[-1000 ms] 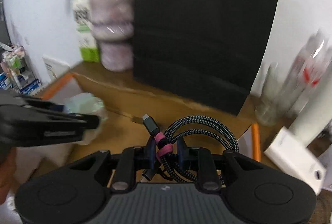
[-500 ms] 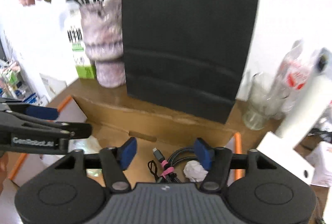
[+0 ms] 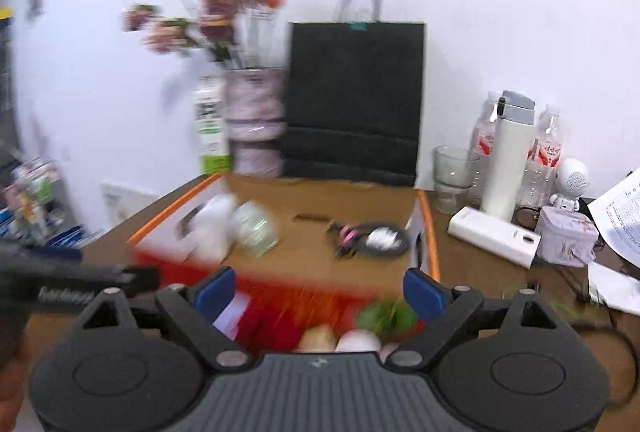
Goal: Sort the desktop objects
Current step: 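Move both open tools back over the table items, then grasp the white bottle cap with the left tool while the right tool grasps the blue-and-white packet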
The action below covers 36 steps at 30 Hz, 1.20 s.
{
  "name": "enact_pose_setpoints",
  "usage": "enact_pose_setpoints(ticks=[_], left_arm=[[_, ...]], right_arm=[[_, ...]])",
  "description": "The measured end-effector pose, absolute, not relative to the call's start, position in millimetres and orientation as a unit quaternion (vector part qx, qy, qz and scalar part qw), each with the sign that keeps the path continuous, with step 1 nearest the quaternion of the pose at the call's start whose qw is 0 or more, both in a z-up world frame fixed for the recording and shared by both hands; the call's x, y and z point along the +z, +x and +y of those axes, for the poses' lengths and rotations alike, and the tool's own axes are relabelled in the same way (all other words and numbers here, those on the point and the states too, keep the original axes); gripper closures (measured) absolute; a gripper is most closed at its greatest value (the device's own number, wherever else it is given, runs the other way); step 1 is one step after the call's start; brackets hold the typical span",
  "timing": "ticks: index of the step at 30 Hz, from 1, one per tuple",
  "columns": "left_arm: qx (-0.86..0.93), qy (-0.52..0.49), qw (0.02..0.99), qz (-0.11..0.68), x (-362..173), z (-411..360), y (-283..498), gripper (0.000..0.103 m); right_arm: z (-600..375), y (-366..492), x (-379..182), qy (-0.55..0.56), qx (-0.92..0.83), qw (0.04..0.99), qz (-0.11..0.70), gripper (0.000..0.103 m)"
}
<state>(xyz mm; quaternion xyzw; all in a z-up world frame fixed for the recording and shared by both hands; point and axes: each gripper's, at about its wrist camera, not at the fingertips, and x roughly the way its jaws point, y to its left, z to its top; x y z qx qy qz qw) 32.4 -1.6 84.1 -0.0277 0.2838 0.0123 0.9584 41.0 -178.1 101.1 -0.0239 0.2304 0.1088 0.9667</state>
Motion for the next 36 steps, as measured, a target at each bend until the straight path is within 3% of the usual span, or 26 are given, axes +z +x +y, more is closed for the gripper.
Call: enact_pose_setpoints(ticks=[6, 9, 15, 26, 32, 36], left_arm=[[-0.028, -0.014, 0.975, 0.221, 46.1, -2.8, -62.2, 0.000], [-0.046, 0.002, 0.975, 0.219, 23.5, -4.2, -82.3, 0.000], [-0.028, -0.013, 0.981, 0.194, 9.2, -2.4, -104.5, 0.000], [0.000, -0.009, 0.975, 0.221, 2.8, -0.2, -95.4, 0.000], [-0.010, -0.017, 0.969, 0.247, 2.0, 5.7, -89.7, 0.000], [-0.003, 0.001, 0.962, 0.272, 12.6, 19.8, -75.0, 0.000]], right_arm=[[-182.4, -50.9, 58.9, -0.016, 0.094, 0.967, 0.238, 0.008], [-190.4, -84.8, 39.8, -0.029, 0.077, 0.968, 0.237, 0.001], [-207.3, -102.7, 20.4, 0.018, 0.073, 0.962, 0.264, 0.000], [-213.6, -115.7, 16.7, 0.043, 0.051, 0.972, 0.225, 0.000], [-219.5, -105.5, 17.8, 0.063, 0.054, 0.966, 0.246, 0.000], [-231.8, -90.3, 23.4, 0.094, 0.051, 0.954, 0.281, 0.011]])
